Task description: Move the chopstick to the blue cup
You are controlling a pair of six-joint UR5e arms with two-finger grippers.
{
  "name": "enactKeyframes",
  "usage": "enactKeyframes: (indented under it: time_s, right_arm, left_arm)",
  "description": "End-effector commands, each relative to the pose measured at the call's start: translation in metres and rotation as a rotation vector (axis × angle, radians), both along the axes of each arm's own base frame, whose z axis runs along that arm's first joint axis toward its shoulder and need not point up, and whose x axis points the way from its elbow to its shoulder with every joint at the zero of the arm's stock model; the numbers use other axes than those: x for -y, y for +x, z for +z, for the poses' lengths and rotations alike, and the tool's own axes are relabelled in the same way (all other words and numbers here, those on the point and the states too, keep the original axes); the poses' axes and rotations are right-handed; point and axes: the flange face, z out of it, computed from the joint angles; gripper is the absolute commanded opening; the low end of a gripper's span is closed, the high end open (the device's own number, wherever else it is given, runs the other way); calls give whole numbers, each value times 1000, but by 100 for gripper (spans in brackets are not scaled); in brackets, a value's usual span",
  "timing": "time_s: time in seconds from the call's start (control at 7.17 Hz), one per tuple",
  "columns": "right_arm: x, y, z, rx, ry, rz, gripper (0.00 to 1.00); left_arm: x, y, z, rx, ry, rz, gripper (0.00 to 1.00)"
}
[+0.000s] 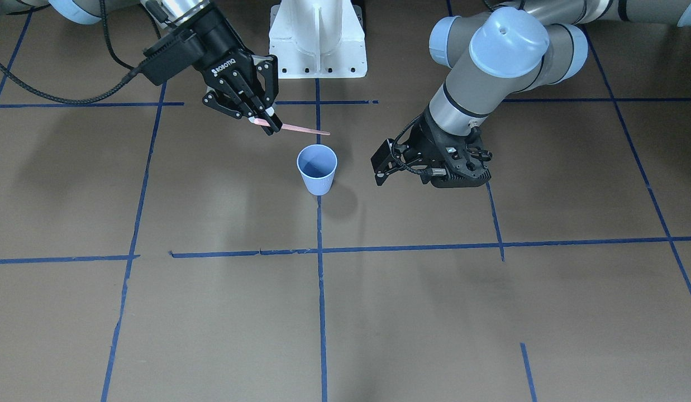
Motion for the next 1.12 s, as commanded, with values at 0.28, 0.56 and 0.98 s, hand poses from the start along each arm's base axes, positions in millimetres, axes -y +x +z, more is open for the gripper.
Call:
enactKeyframes:
  time_s: [0.28,0.56,0.98]
  right_arm:
    - [-23,-74,28,-113,29,132,0]
    - [-35,-88,37,-164,25,105,66]
    - [-43,-56,25,-149,36,104,100]
  left_arm:
    - [-3,-1,5,2,-1,3,100]
    - [-3,-1,5,1,-2,3,100]
    - [-4,-1,16,14,2,13,100]
